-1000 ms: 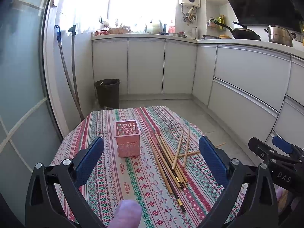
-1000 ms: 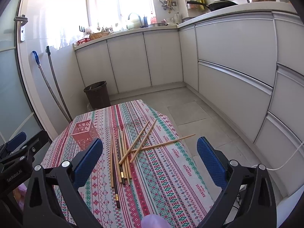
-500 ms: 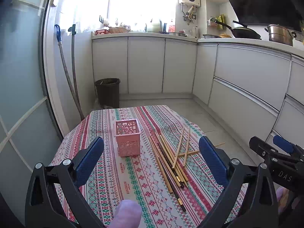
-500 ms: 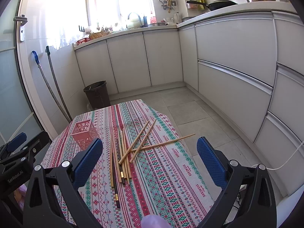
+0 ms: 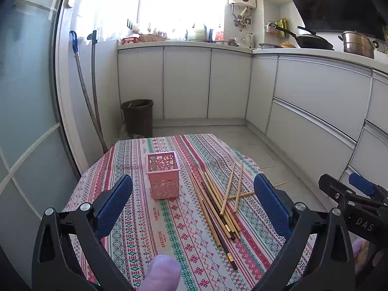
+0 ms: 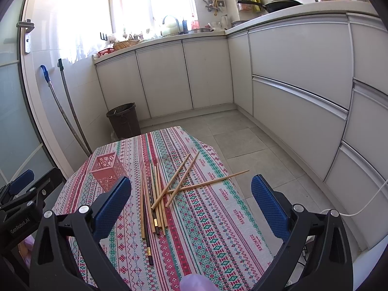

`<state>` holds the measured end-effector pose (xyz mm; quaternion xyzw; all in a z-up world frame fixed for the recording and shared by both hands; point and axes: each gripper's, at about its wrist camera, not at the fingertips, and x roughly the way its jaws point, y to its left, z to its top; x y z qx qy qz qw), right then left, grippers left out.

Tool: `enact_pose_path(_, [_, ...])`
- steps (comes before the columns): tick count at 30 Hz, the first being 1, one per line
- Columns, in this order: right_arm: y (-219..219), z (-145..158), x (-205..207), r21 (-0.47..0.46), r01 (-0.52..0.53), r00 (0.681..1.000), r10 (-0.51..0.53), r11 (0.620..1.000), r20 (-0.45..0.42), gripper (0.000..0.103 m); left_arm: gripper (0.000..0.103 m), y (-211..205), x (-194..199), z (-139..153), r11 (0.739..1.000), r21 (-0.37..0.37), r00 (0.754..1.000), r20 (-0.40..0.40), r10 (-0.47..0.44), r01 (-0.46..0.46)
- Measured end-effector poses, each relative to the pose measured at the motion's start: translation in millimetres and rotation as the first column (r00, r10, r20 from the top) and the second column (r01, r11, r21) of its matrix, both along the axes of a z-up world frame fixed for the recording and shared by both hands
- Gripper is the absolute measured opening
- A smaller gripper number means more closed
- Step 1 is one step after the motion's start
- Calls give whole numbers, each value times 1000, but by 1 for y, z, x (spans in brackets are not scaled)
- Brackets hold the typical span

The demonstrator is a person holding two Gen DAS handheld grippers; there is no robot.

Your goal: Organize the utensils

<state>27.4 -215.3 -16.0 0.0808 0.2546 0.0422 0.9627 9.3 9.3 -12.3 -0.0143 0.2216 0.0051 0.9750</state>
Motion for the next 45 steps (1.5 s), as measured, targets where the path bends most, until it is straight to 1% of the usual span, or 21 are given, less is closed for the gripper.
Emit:
enact_pose_path(24, [0, -2, 1, 0, 2, 1000, -2, 1000, -4, 97, 96, 2, 2, 0, 1000, 0, 1000, -9, 0, 0])
enact_pose_path(32, [-2, -6, 4, 4, 11, 1000, -11, 1000, -21, 97, 96, 8, 5, -1, 1000, -10, 1000, -14, 23, -24])
enact_pose_path(33, [-2, -7, 6, 10, 12, 999, -12, 1000, -31, 97, 96, 10, 6, -1, 999, -15, 999, -19, 28, -28])
enact_pose_path(36, [-7, -13, 18, 62, 26, 994, -19, 998, -106, 97, 96, 18, 10, -2, 998, -37, 998, -44, 39, -41])
enact_pose_path(37, [-11, -16, 26, 100, 40, 988, -24, 994, -152, 97, 96, 20, 12, -2, 998, -51, 998, -55, 37, -40])
enact_pose_path(38, [-20, -20, 36, 159, 64, 978, -30, 985, -209, 97, 96, 24, 13, -2, 996, -74, 997, -67, 34, -39])
enact_pose_path(39, [-33, -27, 50, 250, 100, 959, -26, 963, -283, 97, 96, 28, 15, -2, 995, -98, 997, -73, 28, -35])
enact_pose_path(40, [-45, -35, 63, 338, 140, 934, -11, 931, -357, 97, 96, 34, 16, 0, 991, -127, 997, -75, 19, -29])
enact_pose_path(41, [-62, -52, 82, 460, 208, 886, 33, 863, -462, 97, 96, 40, 15, 4, 986, -163, 998, -65, 10, -21])
enact_pose_path(42, [-77, -72, 97, 560, 281, 835, 90, 779, -543, 97, 96, 45, 14, 10, 981, -192, 999, -47, 2, -11])
enact_pose_path(43, [-93, -97, 113, 655, 374, 783, 155, 656, -602, 97, 96, 50, 12, 16, 975, -220, 1000, -19, -11, 7])
enact_pose_path(44, [-102, -114, 122, 696, 429, 759, 188, 575, -623, 97, 96, 53, 11, 24, 970, -242, 999, 15, -31, 34])
enact_pose_path(45, [-109, -129, 136, 716, 462, 742, 213, 524, -635, 97, 96, 55, 11, 29, 964, -255, 997, 44, -63, 72])
